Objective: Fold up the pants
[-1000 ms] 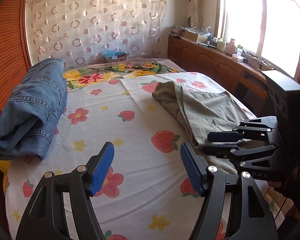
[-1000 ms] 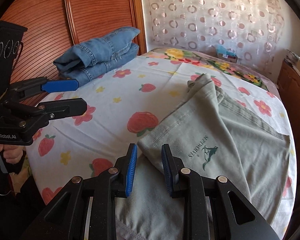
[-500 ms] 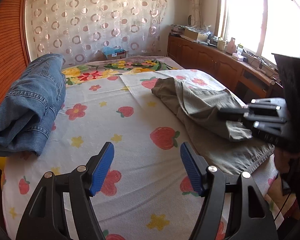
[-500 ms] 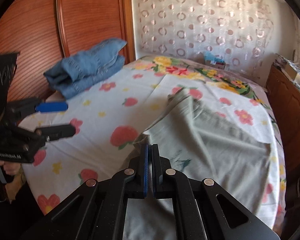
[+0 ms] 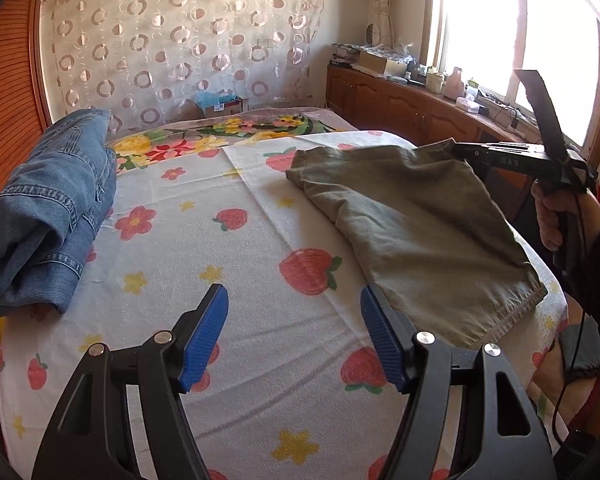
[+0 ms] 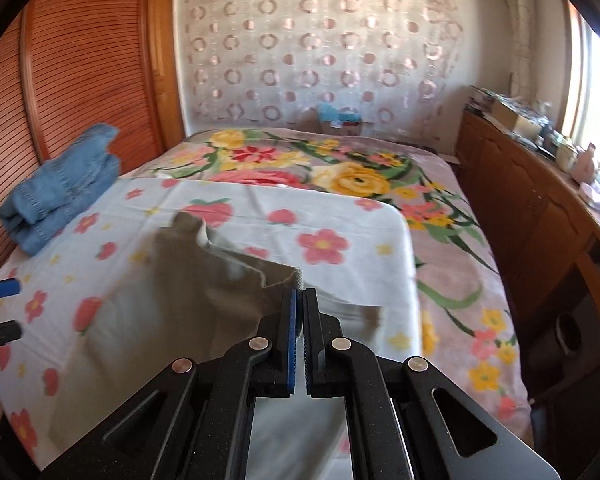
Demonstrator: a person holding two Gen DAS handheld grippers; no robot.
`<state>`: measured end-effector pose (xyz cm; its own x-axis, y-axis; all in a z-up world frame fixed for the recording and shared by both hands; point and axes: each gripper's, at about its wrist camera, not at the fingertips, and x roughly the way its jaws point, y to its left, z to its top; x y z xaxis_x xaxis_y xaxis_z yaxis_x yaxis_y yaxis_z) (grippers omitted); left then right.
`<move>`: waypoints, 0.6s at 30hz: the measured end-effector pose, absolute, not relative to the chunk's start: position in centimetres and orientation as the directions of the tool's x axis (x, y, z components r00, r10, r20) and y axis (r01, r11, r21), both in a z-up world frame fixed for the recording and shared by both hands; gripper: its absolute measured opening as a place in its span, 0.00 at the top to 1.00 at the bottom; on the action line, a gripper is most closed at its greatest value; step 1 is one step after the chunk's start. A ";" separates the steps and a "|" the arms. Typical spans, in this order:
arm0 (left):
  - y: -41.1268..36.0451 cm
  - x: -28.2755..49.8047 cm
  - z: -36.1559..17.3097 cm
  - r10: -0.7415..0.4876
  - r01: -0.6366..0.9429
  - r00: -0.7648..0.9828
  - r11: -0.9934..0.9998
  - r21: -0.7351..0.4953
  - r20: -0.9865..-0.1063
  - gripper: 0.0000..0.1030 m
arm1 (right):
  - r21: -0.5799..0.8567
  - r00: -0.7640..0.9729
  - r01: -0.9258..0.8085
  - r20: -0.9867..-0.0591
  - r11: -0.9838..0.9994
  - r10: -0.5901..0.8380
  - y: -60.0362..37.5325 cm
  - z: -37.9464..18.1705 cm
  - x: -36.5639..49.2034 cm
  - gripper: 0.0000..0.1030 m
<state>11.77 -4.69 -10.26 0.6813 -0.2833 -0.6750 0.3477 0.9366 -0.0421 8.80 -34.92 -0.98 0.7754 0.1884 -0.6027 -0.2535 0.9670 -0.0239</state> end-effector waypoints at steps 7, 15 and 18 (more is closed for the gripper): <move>-4.9 11.8 -10.3 -0.280 0.347 0.679 0.937 -0.040 -0.679 0.32 | -0.039 0.754 -0.167 -0.648 0.985 0.103 -34.9 -2.5 11.6 0.97; -5.3 12.0 -10.6 -0.281 0.355 0.672 0.934 -0.034 -0.685 0.32 | -0.078 0.765 -0.114 -0.643 0.990 0.037 -33.6 -1.6 11.8 0.80; -5.4 12.0 -10.7 -0.282 0.358 0.669 0.933 -0.034 -0.688 0.32 | -0.025 0.765 -0.144 -0.637 0.989 0.095 -33.8 -1.6 11.2 0.79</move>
